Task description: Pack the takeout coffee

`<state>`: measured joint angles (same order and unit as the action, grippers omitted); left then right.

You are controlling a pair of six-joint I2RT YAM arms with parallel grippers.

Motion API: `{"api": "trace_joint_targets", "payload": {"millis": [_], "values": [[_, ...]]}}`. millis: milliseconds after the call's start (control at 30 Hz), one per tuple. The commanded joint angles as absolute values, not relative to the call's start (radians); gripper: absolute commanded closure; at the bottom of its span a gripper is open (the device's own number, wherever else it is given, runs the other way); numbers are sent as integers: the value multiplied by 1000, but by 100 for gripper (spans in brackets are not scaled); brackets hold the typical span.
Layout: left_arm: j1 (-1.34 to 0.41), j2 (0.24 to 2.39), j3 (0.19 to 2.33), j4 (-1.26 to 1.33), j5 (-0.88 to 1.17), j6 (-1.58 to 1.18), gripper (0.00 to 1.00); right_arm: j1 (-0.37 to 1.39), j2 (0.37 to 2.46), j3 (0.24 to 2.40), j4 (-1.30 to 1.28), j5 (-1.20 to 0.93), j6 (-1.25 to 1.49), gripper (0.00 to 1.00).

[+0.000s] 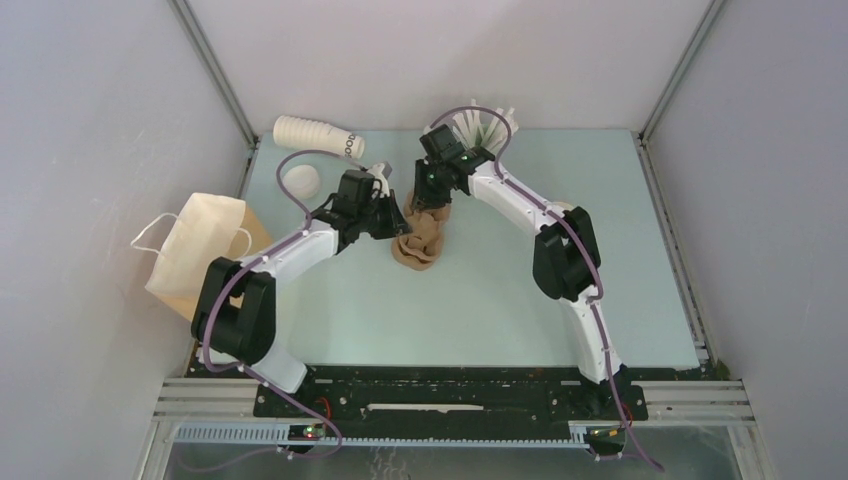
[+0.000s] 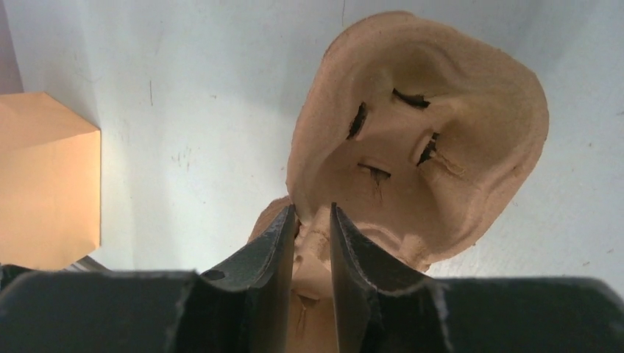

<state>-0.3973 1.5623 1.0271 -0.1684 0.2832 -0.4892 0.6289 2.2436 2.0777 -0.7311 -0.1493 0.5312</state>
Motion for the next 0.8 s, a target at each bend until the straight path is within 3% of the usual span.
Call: {"api": "trace_joint_targets", "payload": {"millis": [0, 167, 267, 333, 367, 467, 767], "values": [[-425, 1551, 1123, -120, 312, -480, 100, 649, 2288, 2165, -732, -85, 457, 66], [-427, 1559, 1132, -140, 300, -483, 100, 664, 2281, 2145, -726, -71, 405, 63], [-426, 1559, 1129, -148, 295, -481, 100, 663, 2286, 2147, -731, -71, 399, 78], [-426, 1556, 1127, -159, 288, -479, 100, 663, 2272, 2142, -722, -79, 395, 81], [-426, 1556, 1124, -159, 287, -479, 100, 663, 2261, 2134, -710, -98, 392, 79], [-426, 1561, 1117, -160, 283, -480, 100, 651, 2235, 2117, -693, -161, 408, 59], [-425, 1566, 1102, -149, 297, -493, 100, 573, 2142, 1913, -515, -340, 533, 59]]}}
